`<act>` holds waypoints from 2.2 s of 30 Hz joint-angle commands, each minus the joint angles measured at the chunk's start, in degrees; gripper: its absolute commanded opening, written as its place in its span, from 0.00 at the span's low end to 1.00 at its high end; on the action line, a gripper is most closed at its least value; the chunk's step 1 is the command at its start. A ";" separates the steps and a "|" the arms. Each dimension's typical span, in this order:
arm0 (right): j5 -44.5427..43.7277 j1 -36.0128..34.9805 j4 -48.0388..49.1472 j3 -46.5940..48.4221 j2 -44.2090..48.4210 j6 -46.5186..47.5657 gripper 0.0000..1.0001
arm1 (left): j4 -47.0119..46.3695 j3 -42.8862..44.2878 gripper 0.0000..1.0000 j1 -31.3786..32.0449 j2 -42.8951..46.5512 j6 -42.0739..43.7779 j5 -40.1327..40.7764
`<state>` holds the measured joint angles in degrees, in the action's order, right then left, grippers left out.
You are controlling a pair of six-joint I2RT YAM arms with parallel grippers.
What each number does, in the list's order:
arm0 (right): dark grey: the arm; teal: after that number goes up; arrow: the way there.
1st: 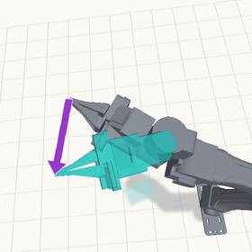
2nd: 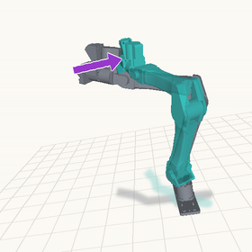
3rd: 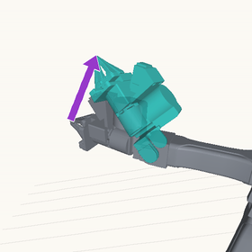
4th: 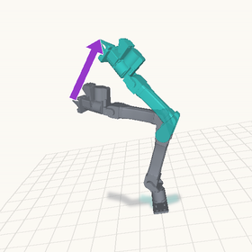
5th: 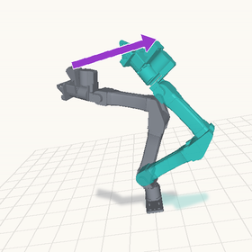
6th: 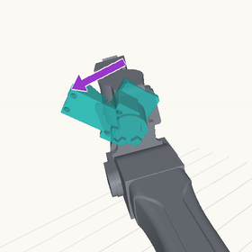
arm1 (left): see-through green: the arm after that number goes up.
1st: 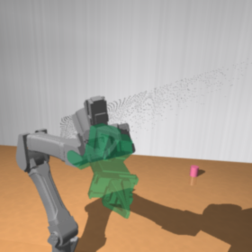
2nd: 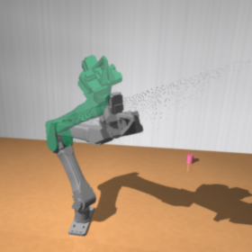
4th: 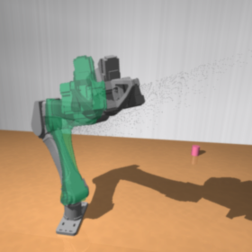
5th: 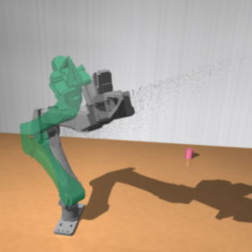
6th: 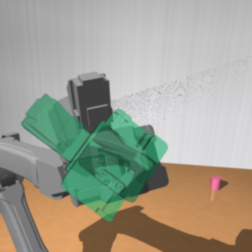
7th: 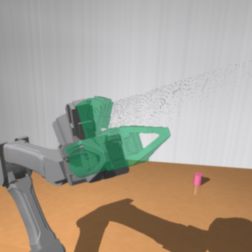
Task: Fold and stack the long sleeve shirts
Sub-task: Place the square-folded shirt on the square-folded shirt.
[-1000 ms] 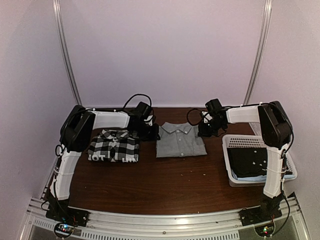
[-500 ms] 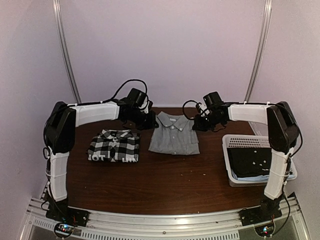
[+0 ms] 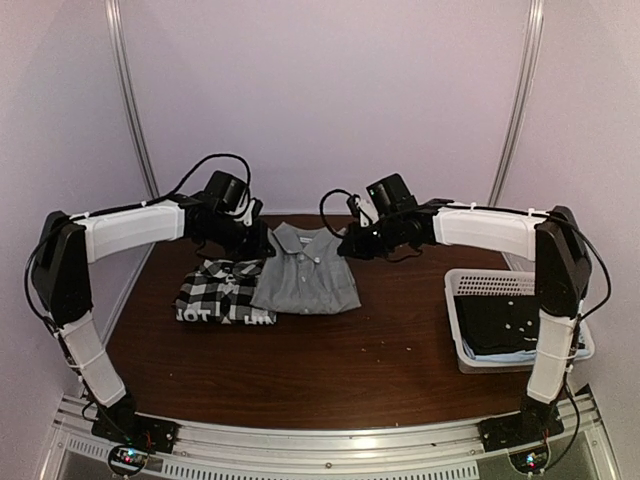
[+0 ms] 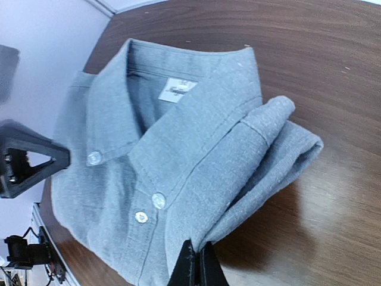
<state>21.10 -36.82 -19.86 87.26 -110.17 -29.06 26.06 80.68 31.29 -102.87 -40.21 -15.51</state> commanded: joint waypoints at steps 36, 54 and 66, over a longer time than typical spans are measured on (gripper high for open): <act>7.39 -12.52 12.04 31.83 -31.91 -14.47 0.00 | 3.16 -15.66 0.00 -26.98 6.30 13.60 5.62; 6.59 -8.98 10.94 27.57 -29.34 -11.27 0.01 | 4.51 -10.83 0.00 -29.12 3.23 14.24 7.74; 4.84 -8.97 8.01 24.22 -27.55 -6.71 0.27 | 4.79 -10.69 0.30 -30.41 0.11 15.27 12.62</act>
<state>27.33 -46.17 -9.69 112.88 -140.81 -38.65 31.53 68.16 2.09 -102.65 -25.56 -8.29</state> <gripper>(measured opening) 0.201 0.219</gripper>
